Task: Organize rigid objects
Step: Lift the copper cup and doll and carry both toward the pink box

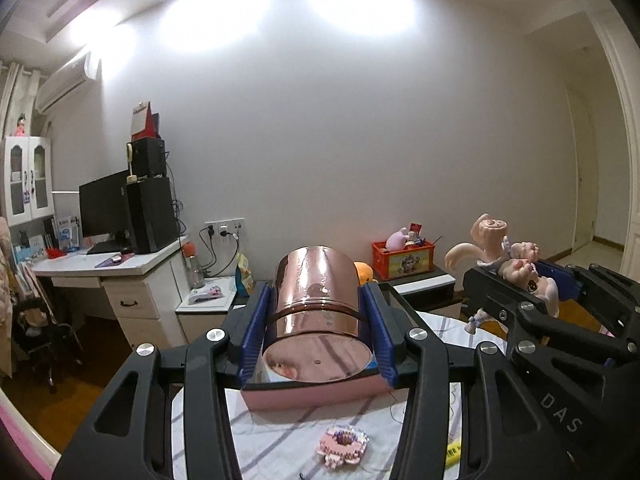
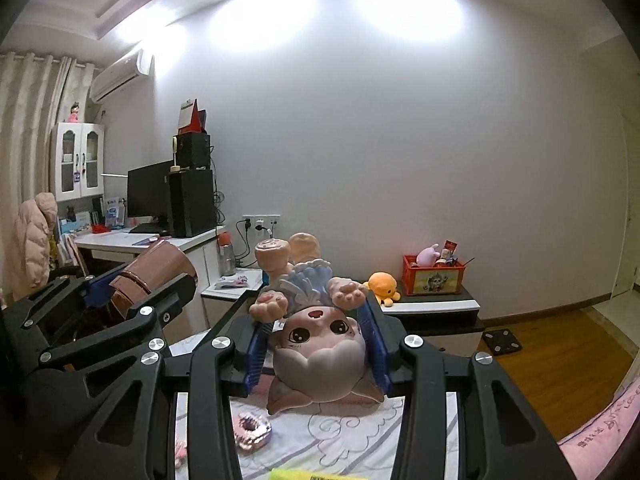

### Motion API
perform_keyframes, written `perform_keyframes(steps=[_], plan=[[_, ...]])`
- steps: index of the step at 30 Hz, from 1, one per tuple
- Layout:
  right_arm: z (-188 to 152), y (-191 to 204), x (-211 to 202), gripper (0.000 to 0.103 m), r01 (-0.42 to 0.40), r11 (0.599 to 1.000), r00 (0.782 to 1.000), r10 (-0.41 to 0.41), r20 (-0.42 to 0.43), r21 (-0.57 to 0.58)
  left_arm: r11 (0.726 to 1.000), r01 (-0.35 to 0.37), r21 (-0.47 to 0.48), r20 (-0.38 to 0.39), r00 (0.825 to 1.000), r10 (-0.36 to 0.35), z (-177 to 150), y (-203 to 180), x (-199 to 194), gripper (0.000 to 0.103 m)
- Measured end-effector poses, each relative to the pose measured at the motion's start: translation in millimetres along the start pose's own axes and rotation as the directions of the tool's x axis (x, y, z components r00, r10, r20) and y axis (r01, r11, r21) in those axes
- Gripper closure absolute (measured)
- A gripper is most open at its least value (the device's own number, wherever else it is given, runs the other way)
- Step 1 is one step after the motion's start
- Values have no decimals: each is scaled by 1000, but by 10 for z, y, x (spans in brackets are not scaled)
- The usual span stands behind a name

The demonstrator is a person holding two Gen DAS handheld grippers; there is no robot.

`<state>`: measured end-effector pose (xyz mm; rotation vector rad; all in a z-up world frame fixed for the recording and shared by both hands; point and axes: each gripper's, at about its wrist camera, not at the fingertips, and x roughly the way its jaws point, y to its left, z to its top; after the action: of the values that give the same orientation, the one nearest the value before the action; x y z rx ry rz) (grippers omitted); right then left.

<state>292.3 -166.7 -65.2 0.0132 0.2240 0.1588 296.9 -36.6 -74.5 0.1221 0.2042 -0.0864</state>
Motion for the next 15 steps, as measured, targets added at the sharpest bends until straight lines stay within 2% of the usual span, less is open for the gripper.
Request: perform_keyframes(steps=[6, 10, 15], plan=[[37, -45, 300, 59, 7, 1000, 1000, -7, -21, -3, 999, 2, 39, -19, 1000, -1, 21, -45, 288, 55], [35, -89, 604, 59, 18, 1000, 998, -19, -55, -12, 997, -10, 79, -49, 999, 14, 23, -92, 629, 55], [-18, -183, 1049, 59, 19, 1000, 993, -20, -120, -7, 997, 37, 71, -134, 991, -28, -26, -83, 1162, 55]])
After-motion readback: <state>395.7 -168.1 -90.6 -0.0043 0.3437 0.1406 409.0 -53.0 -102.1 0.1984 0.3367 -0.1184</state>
